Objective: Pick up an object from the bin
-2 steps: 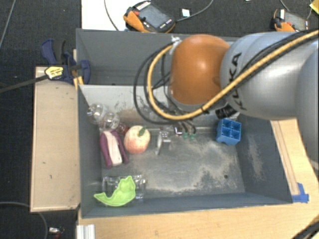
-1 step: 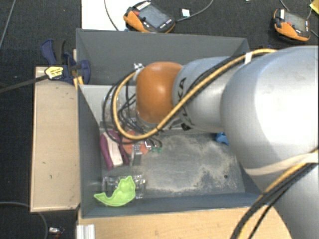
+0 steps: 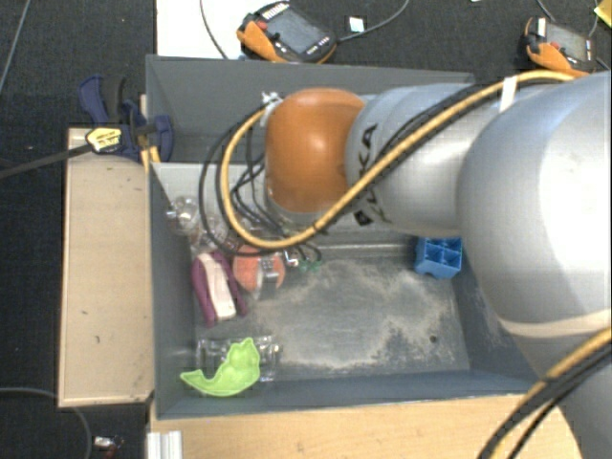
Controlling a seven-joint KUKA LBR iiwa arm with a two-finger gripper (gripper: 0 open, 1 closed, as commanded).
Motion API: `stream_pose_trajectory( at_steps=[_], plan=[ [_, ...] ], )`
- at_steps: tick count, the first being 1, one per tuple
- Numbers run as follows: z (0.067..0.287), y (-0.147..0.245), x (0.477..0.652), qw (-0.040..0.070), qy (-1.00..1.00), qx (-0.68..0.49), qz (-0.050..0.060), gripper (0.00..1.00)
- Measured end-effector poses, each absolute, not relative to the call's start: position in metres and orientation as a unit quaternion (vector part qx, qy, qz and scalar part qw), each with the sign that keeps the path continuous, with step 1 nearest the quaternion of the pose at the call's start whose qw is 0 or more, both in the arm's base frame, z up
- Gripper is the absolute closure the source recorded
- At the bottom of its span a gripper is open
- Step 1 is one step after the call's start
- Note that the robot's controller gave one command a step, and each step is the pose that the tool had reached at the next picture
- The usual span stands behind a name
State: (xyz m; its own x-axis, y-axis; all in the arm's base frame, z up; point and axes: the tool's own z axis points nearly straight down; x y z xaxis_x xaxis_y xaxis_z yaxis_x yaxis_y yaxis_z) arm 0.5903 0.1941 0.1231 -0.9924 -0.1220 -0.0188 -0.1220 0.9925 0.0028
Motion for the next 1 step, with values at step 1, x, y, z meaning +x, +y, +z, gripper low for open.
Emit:
stream_pose_trajectory(
  at_steps=[1],
  plan=[
    [0.1001, 0.1714, 0.5895, 0.000, 1.000, -0.010, 0.000, 0.00]
  ],
)
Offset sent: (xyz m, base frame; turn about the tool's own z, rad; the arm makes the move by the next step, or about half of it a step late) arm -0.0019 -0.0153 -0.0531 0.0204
